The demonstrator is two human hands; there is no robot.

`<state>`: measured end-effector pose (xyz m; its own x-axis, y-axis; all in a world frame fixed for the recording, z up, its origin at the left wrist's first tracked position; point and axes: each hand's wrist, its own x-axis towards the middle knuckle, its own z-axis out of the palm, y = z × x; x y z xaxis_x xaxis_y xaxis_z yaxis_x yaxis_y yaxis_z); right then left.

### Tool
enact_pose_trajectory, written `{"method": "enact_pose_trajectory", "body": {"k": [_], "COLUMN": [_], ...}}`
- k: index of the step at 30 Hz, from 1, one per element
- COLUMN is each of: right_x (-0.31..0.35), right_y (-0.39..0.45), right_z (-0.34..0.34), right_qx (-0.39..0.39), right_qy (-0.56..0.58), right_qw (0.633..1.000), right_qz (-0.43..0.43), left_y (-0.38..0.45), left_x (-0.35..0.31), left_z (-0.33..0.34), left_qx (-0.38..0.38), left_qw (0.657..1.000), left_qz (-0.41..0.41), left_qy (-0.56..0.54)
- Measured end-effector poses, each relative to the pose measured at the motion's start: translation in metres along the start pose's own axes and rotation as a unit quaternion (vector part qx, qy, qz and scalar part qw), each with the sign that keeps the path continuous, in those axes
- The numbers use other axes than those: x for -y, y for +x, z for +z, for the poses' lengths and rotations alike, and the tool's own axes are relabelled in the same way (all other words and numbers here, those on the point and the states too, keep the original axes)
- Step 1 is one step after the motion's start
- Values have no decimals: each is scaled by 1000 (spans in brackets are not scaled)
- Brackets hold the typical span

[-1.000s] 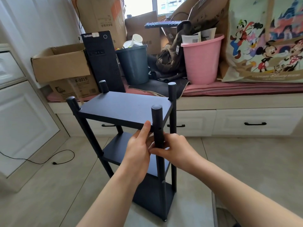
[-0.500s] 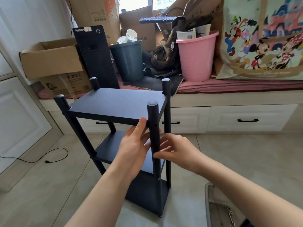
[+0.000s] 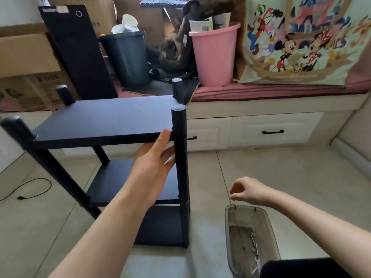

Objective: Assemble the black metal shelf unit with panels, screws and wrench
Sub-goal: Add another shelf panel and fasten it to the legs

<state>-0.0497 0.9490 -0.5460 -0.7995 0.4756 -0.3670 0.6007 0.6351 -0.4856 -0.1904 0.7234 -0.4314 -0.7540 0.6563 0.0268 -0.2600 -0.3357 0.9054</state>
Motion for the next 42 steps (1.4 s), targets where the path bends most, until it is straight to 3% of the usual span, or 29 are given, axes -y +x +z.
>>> {"method": "enact_pose_trajectory", "body": {"k": [3, 12, 22, 33, 37, 42], "right_x": [-28, -74, -55, -33, -39, -75], "right_y": [8, 16, 29, 34, 40, 49], "right_z": [30, 159, 207, 238, 237, 231], "right_qx": [14, 101, 79, 112, 101, 46], "right_qy": [80, 95, 162, 212, 270, 190], "right_qw": [993, 965, 961, 959, 942, 958], "right_qz": [87, 222, 208, 153, 170, 210], "left_y": [0, -2, -2, -2, -1, -1], "left_x": [3, 3, 5, 8, 8, 9], "left_z": [4, 7, 5, 4, 3, 5], "left_qx": [11, 14, 19, 20, 27, 32], "left_qw": [1000, 1000, 1000, 1000, 999, 999], "left_qz": [4, 0, 3, 10, 13, 17], "left_qy": [4, 15, 22, 20, 30, 27]}}
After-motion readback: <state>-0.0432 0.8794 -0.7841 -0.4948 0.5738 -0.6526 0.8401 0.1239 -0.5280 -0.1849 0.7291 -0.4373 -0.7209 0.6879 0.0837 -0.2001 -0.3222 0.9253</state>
